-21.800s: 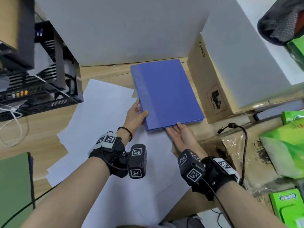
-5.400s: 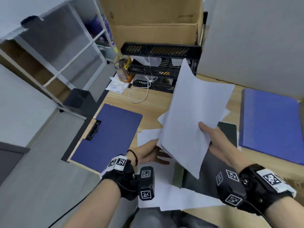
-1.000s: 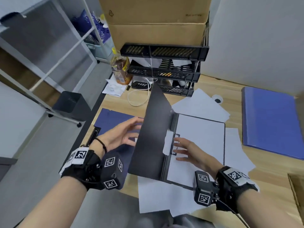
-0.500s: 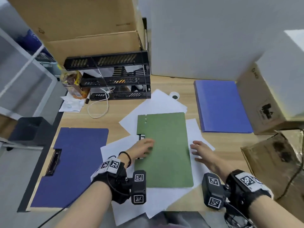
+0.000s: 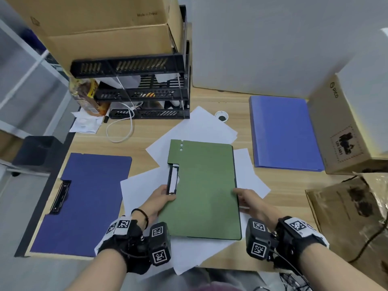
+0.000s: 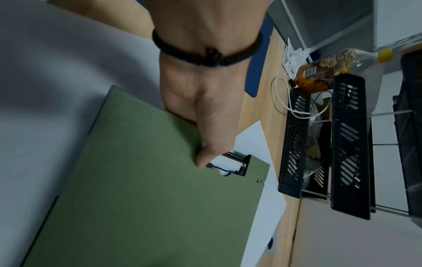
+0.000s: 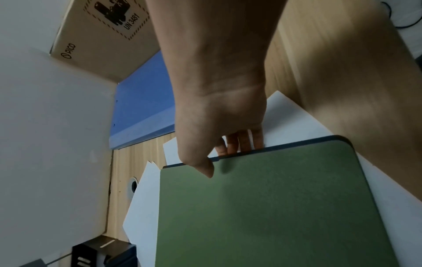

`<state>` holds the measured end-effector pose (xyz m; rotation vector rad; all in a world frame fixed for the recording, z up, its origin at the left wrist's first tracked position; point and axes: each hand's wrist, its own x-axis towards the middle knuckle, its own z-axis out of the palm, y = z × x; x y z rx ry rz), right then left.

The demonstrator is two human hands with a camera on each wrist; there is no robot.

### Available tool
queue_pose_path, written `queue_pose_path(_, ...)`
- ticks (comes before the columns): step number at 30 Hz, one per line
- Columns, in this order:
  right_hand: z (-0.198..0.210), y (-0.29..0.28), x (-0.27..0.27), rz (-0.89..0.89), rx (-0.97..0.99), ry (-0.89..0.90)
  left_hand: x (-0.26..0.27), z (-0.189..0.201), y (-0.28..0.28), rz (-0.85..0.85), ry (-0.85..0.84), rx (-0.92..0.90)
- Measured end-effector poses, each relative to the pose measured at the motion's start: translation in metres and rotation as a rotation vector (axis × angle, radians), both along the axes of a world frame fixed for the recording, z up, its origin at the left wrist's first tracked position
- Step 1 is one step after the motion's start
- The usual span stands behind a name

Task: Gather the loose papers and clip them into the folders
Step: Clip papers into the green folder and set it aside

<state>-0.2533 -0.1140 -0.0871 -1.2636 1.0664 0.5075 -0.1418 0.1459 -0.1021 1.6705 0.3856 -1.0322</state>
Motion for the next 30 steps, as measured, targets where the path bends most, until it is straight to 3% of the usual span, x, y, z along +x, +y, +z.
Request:
queue_pose_path(6,0.013,-0.03,0.002,-0.213,0.055,-0.148,0.015,0.024,-0.038,0.057,-0.145,-0.136)
queue_pose_path(12,0.03,-0.081,-0.024,-0.494,0.228,-0.294,0.035,0.042,-0.126,0.152,-0.271,-0.191)
queue_pose_path(17,0.024,-0.101,-0.052,-0.601,0.292,-0.335,0.042,0.043,-0.203,0.161,-0.224,-0.281)
queue_pose_path(24,0.015,-0.107,-0.031,-0.556,0.392,-0.31,0.031,0.041,-0.272,-0.164,-0.124,-0.366)
queue_pose_path(30,-0.004,-0.112,-0.002,-0.843,0.361,-0.269,0.038,0.031,-0.276,-0.34,-0.131,-0.285)
